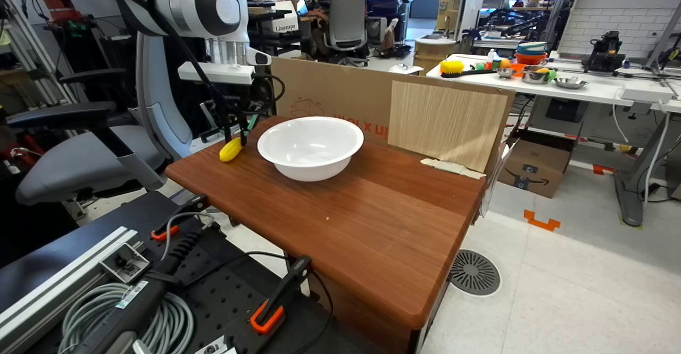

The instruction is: Pick the object and put it in the bowl

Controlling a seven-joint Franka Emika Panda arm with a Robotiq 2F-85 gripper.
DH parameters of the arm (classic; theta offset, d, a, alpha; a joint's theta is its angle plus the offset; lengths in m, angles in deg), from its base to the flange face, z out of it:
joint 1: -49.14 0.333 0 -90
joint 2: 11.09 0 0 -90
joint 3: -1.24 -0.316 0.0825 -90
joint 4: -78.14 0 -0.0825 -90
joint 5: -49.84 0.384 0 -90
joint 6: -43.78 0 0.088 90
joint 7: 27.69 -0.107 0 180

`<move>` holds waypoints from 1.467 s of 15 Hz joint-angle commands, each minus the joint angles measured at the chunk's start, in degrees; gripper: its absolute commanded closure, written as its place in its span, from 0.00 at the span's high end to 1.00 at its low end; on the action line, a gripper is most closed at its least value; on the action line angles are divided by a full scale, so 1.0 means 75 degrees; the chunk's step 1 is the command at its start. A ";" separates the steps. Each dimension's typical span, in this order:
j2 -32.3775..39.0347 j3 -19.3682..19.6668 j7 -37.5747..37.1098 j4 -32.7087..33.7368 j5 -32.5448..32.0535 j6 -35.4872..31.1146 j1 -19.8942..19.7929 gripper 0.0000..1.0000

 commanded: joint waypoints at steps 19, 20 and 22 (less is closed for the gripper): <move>-0.2638 0.0987 -0.1946 -0.1068 0.0618 -0.0527 -0.0863 0.07; -0.2504 0.1103 -0.2079 -0.1096 0.0510 -0.0638 -0.0907 0.07; -0.2149 0.1332 -0.2386 -0.1081 0.0134 -0.1163 -0.0946 0.07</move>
